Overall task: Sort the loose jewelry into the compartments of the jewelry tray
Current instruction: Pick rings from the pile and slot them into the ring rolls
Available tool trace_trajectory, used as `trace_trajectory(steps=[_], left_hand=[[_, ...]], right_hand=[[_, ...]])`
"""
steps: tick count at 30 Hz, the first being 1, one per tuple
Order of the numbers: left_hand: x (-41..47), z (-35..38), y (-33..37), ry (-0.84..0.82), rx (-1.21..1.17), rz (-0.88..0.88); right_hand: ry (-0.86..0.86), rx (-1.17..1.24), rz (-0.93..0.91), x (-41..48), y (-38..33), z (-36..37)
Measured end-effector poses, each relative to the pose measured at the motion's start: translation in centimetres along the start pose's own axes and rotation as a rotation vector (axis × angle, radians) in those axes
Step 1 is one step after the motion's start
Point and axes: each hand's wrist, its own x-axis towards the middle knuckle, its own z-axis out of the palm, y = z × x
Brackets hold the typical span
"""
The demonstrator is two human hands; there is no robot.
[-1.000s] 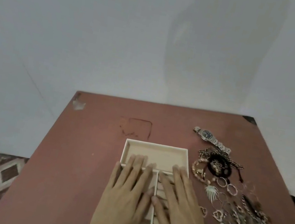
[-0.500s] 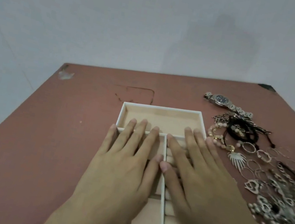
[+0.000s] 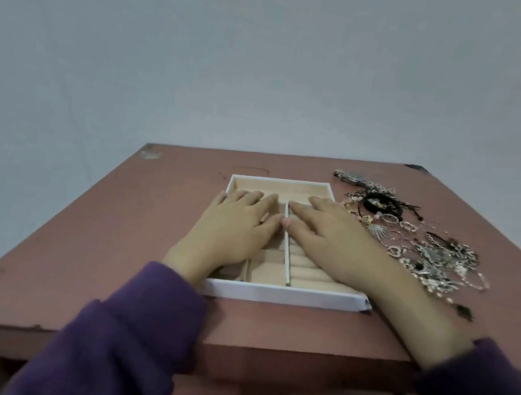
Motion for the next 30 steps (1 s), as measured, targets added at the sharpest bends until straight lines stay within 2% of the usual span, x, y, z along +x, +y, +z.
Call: trace_trajectory(steps=[30], left_hand=[[0.29,-0.16,-0.21,0.048,-0.114,-0.024]], right_hand=[[0.095,0.08,0.002,-0.23,0.11,-0.18]])
